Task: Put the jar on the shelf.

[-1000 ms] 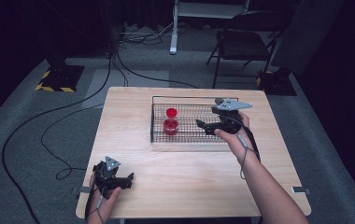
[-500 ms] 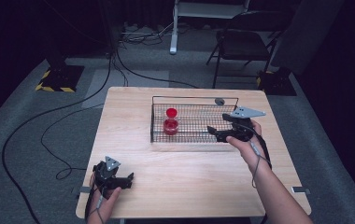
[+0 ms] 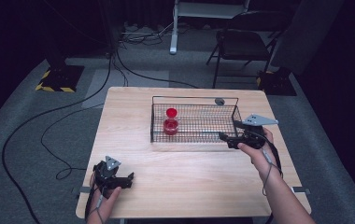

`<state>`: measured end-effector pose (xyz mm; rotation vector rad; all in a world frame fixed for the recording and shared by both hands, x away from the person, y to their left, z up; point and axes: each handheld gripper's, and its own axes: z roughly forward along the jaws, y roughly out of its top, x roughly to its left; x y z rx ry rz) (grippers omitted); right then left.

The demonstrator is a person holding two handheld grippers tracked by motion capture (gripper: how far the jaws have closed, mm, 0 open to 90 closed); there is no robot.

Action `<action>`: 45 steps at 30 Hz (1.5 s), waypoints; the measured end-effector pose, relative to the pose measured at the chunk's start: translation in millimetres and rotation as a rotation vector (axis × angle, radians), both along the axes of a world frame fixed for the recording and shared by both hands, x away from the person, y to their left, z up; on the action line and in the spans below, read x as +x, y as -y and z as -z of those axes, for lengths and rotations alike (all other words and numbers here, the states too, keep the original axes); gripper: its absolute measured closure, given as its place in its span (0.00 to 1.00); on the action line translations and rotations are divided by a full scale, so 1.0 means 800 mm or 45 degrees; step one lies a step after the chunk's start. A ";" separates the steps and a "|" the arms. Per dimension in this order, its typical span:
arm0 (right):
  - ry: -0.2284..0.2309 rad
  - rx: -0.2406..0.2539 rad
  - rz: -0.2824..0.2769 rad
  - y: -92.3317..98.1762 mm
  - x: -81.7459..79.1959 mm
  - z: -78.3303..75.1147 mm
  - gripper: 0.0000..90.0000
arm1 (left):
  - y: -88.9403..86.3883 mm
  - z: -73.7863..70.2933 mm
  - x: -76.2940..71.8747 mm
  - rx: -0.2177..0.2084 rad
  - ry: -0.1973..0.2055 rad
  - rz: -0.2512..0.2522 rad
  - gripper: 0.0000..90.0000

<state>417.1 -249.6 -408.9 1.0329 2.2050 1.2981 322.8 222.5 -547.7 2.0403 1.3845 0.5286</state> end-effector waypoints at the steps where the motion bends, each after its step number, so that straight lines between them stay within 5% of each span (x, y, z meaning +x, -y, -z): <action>1: -0.001 -0.001 0.003 0.002 -0.001 0.001 0.18 | 0.000 0.000 0.000 0.001 0.000 0.001 0.00; 45: -0.099 -0.081 0.124 0.081 -0.034 0.074 0.19 | 0.001 0.000 0.001 -0.002 0.001 -0.009 0.00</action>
